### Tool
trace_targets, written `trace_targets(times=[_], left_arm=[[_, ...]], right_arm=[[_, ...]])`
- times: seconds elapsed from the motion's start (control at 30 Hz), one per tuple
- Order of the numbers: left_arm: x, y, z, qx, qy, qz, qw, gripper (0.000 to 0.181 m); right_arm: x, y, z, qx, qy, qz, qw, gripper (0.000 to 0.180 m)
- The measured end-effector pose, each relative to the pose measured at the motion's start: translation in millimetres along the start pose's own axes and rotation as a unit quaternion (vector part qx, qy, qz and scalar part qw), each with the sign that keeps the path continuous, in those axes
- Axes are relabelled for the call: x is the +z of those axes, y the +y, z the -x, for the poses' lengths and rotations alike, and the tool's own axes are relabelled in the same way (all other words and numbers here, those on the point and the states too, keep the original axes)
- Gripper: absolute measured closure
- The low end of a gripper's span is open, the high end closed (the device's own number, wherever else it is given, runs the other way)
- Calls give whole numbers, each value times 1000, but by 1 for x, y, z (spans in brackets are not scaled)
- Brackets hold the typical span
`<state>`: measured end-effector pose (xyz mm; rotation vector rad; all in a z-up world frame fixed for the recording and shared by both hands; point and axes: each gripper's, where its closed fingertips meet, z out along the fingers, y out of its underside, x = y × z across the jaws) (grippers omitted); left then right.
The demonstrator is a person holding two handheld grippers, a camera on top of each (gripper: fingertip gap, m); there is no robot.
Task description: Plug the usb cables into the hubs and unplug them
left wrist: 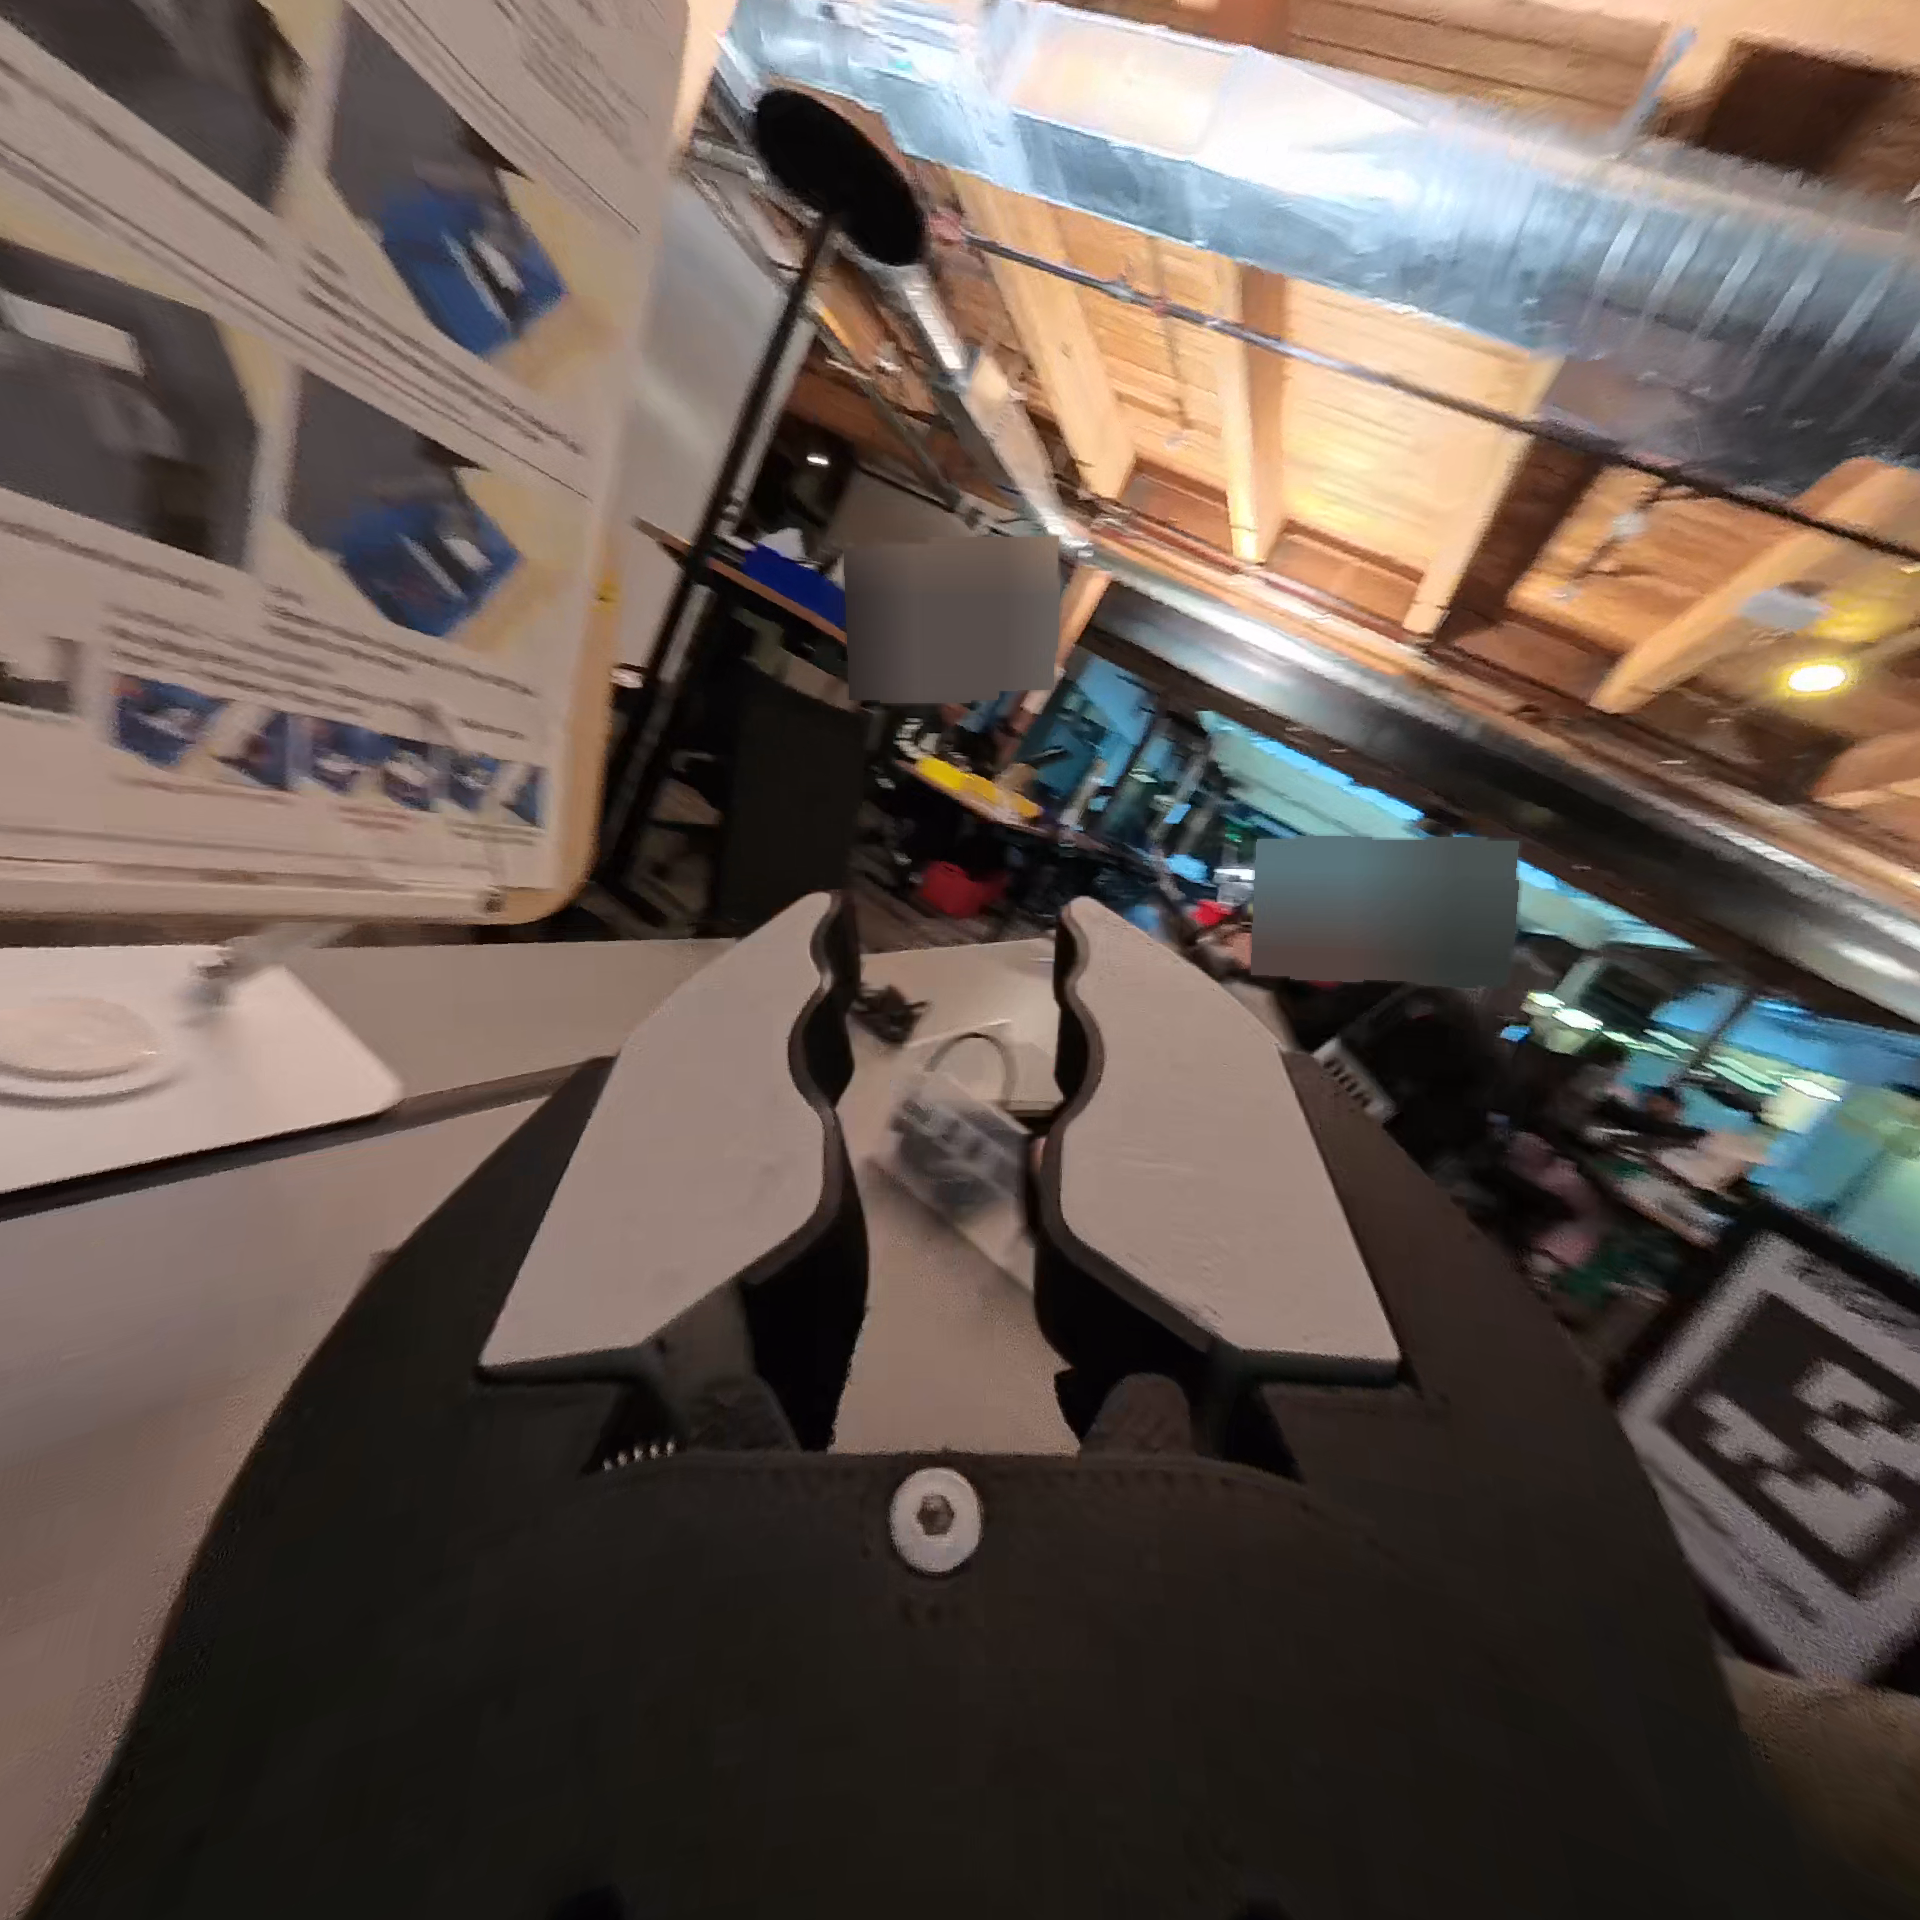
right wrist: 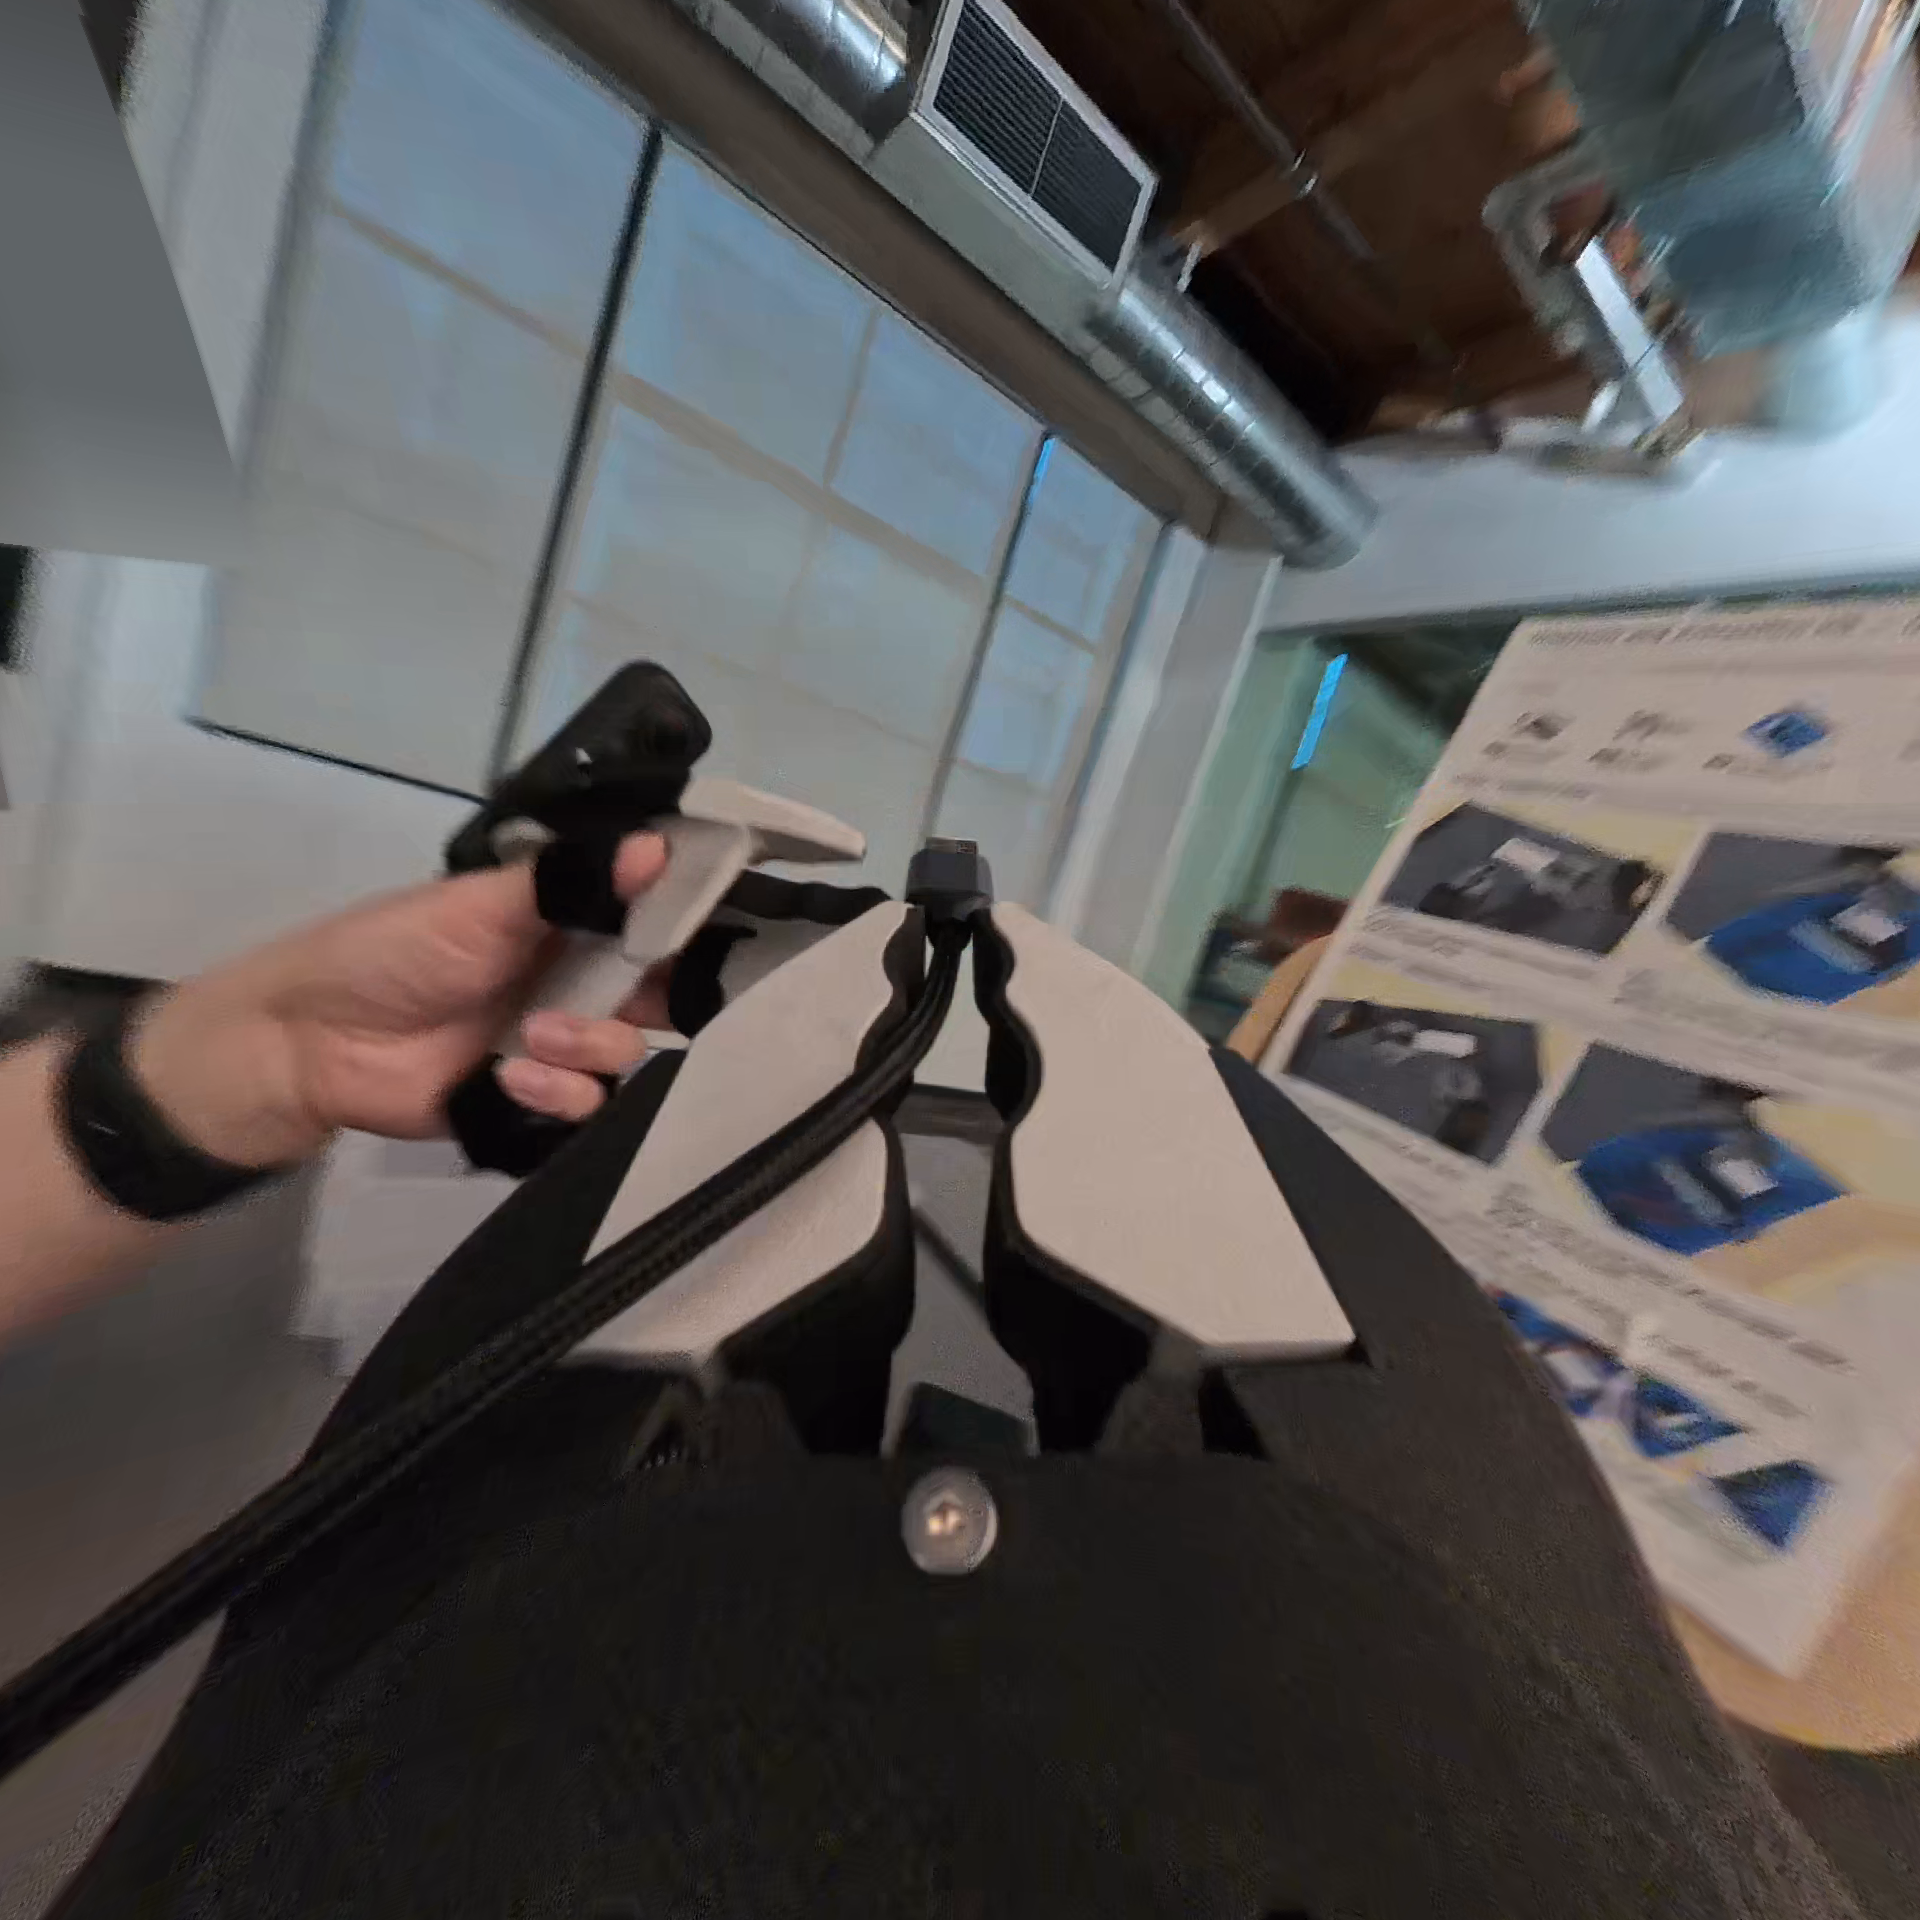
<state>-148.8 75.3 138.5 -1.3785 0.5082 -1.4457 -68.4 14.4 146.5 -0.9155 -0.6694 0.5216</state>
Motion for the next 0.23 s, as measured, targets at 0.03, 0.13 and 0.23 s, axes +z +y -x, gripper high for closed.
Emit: trace_targets(times=[0.03, 0.13, 0.23], left_arm=[[-3, 1, 10, 4, -30, 7, 1000, 148], [-4, 8, 27, -21, -57, 18, 998, 153], [1, 22, 45, -53, -62, 22, 996, 155]], right_arm=[[-3, -5, -4, 46, -27, 0, 999, 171], [-14, -18, 0, 214, -155, 6, 964, 171], [-34, -43, 6, 379, -288, -25, 879, 171]])
